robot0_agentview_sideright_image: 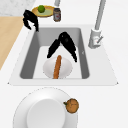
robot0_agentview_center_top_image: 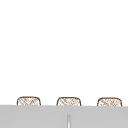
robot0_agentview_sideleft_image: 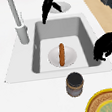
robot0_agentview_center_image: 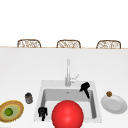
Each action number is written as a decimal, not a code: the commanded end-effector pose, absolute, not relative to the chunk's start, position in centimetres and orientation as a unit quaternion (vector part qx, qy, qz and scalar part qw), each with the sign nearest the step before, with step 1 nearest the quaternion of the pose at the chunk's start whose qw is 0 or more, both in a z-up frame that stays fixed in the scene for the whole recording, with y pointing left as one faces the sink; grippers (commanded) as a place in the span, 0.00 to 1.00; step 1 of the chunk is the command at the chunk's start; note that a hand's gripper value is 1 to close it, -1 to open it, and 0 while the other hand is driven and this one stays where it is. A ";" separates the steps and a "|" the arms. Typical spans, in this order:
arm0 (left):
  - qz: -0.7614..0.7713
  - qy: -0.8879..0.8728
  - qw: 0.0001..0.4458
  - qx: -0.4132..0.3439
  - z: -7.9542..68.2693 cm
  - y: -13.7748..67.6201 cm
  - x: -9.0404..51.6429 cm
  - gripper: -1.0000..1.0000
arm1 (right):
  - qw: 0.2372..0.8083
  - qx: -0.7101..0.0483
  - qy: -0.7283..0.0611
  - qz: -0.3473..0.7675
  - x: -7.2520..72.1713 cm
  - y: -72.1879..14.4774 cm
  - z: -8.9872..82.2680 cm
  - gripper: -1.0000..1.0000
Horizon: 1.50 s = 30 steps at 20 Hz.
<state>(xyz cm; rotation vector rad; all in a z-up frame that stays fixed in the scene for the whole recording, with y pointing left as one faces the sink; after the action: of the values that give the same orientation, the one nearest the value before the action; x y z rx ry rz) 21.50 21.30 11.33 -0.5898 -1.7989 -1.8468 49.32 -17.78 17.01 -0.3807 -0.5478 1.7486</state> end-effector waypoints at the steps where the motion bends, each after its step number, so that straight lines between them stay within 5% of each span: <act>1: -0.677 -0.659 0.246 -0.216 11.3 21.3 21.5 0.50 | 0.607 -0.160 -0.268 0.731 46.6 -16.4 15.2 0.00; 15: -0.677 -0.659 0.246 -0.216 11.3 21.3 21.5 0.50 | 0.651 -0.119 -0.298 0.688 46.3 -14.8 8.8 0.00; 30: -0.677 -0.659 0.246 -0.216 11.3 21.3 21.5 0.50 | 0.628 -0.256 -0.268 0.684 42.3 -10.5 1.7 0.00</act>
<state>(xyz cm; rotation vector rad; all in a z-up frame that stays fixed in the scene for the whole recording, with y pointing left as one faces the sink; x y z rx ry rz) 21.50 21.30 11.33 -0.5898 -1.7989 -1.8468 43.89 -11.73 3.06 -0.5617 -0.6014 1.6358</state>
